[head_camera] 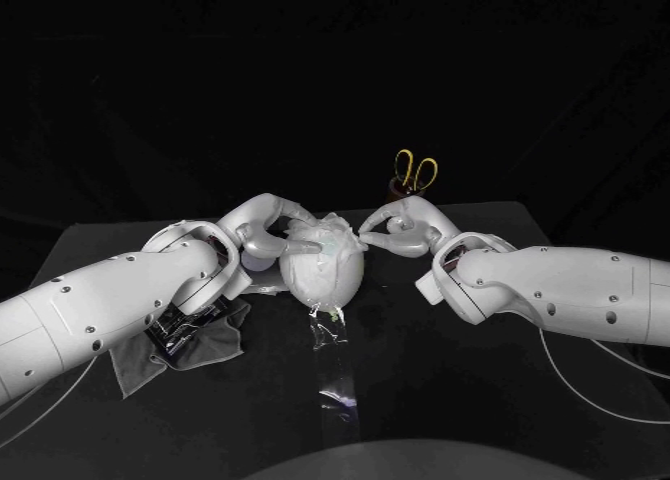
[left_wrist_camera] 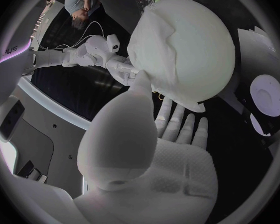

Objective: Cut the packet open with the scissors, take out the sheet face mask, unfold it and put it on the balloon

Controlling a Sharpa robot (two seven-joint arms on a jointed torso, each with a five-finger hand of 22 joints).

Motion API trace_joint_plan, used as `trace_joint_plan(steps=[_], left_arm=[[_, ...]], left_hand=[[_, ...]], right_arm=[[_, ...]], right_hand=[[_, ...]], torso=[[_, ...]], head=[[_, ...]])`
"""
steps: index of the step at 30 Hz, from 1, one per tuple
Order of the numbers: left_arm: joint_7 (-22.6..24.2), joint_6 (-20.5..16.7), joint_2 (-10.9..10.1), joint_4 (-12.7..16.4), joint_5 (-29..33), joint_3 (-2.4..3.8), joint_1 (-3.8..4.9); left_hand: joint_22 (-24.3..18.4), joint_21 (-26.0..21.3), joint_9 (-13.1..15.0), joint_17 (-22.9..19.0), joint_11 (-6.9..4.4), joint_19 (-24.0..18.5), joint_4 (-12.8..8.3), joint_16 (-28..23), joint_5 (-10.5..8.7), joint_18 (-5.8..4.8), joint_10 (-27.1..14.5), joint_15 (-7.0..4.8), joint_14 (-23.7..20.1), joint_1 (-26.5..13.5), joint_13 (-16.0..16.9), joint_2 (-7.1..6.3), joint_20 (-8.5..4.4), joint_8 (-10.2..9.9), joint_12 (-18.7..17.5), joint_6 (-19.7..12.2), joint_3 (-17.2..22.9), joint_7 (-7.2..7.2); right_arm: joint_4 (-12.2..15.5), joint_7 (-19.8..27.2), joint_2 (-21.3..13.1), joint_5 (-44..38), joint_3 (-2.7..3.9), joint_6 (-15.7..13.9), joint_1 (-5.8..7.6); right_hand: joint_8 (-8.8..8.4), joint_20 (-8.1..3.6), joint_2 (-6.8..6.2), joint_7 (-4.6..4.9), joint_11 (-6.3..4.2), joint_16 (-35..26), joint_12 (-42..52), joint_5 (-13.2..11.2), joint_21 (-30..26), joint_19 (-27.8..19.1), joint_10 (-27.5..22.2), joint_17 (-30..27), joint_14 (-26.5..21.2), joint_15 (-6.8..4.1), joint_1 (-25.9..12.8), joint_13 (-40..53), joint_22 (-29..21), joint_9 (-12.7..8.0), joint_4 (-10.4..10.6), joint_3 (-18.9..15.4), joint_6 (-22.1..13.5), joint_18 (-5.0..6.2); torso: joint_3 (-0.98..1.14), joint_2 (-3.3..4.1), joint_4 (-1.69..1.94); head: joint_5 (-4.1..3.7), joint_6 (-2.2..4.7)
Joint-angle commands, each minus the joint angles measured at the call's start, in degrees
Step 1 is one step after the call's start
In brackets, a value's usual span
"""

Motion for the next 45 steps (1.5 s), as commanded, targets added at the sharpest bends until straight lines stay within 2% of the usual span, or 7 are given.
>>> trace_joint_plan(steps=[1,2,5,11,19,33,45], left_arm=[[-0.3,1.0,0.1,0.1,0.1,-0.04,-0.02],[-0.3,1.0,0.1,0.1,0.1,-0.04,-0.02],[-0.3,1.0,0.1,0.1,0.2,-0.05,-0.02],[-0.3,0.9,0.1,0.2,0.4,-0.05,-0.02],[-0.3,0.9,0.1,0.2,0.5,-0.06,-0.01],[-0.3,1.0,0.1,0.3,0.6,-0.06,-0.01],[-0.3,1.0,0.1,0.4,0.8,-0.06,-0.01]], left_hand=[[-0.1,-0.4,0.1,0.1,-0.05,0.3,0.0,-0.1,-0.07,0.89,0.3,0.07,0.4,0.1,0.1,0.69,-0.23,0.4,0.2,0.3,0.3,3.11],[-0.1,-0.4,0.1,0.1,-0.05,0.3,0.0,-0.1,-0.07,0.89,0.3,0.07,0.4,0.1,0.1,0.69,-0.23,0.4,0.2,0.3,0.3,3.11],[-0.1,-0.4,0.1,0.1,-0.05,0.3,0.0,0.0,-0.07,0.91,0.4,0.07,0.5,0.1,0.1,0.71,-0.22,0.4,0.2,0.4,0.3,3.11],[-0.1,-0.4,0.1,0.1,-0.05,0.3,0.0,-0.1,-0.07,0.94,0.3,0.07,0.5,0.1,0.1,0.72,-0.22,0.4,0.2,0.4,0.3,3.11],[-0.1,-0.4,0.1,0.1,-0.04,0.3,0.0,-0.1,-0.07,1.0,0.4,0.08,0.5,0.1,0.1,0.76,-0.21,0.4,0.2,0.4,0.4,3.11],[-0.1,-0.4,0.1,0.1,-0.03,0.4,0.0,-0.1,-0.07,1.01,0.4,0.03,0.6,0.2,0.1,0.83,-0.08,0.4,0.2,0.4,0.4,3.13],[-0.1,-0.4,0.1,0.1,-0.03,0.4,0.0,-0.1,-0.07,1.01,0.4,0.02,0.6,0.2,0.1,0.85,-0.06,0.4,0.2,0.5,0.4,3.13]], right_arm=[[-0.3,1.4,0.4,0.7,0.04,-1.0,-0.02],[-0.5,1.3,0.6,0.8,0.04,-1.0,-0.02],[-1.4,0.5,1.3,1.0,0.05,-0.6,-0.02],[-2.8,-0.9,2.5,0.7,0.06,-0.3,-0.01],[-3.3,-1.7,3.4,0.2,0.07,0.5,0.0],[-3.1,-2.1,3.9,-0.5,0.08,1.3,0.0],[-3.7,-2.8,4.5,-1.0,0.08,1.8,0.0]], right_hand=[[-2.43,0.0,-1.35,1.49,1.31,0.2,0.3,-0.4,0.4,6.0,6.0,15.1,6.1,0.81,-2.7,15.1,15.1,-1.2,1.6,-1.5,-3.0,-0.8],[-4.05,0.54,-2.61,2.6,2.27,0.2,0.2,-0.4,0.4,6.0,6.0,15.1,6.1,1.7,-4.6,15.0,15.1,-1.8,2.7,-2.9,-5.1,-0.8],[-5.45,1.31,-3.61,3.45,3.19,0.2,-0.5,-0.4,0.4,6.0,5.6,15.1,6.1,2.58,-5.8,14.6,15.1,-2.2,3.8,-4.6,-6.3,-0.8],[-6.47,1.91,-3.78,3.93,3.66,0.2,-0.9,-0.3,0.3,6.0,5.4,15.1,6.1,3.12,-6.1,14.4,15.0,-2.5,4.7,-5.8,-7.1,-0.78],[-6.61,2.17,-3.61,3.95,3.73,0.2,-0.9,-0.3,0.3,5.9,5.4,15.1,6.1,3.24,-6.0,14.4,15.0,-2.5,5.2,-6.3,-6.8,-0.77],[-6.09,2.46,-3.0,3.21,3.16,0.2,-0.5,-0.3,0.4,6.0,5.6,15.1,6.1,2.87,-5.0,14.6,15.1,-2.1,6.2,-7.5,-4.0,-0.8],[-6.12,2.29,-1.76,2.73,2.73,0.2,-0.3,-0.3,0.4,6.0,5.7,15.1,6.1,2.52,-3.1,14.7,15.1,-2.0,6.2,-7.3,-2.9,-0.8]], torso=[[0.04,0.05,0.07],[0.03,0.06,0.07],[0.02,0.08,0.06],[0.0,0.06,0.11],[-0.02,0.05,0.06],[0.01,0.04,0.07],[-0.03,0.03,0.07]], head=[[0.04,0.07],[0.04,0.07],[0.12,0.08],[0.13,-0.03],[0.15,-0.09],[0.31,-0.16],[0.3,-0.34]])
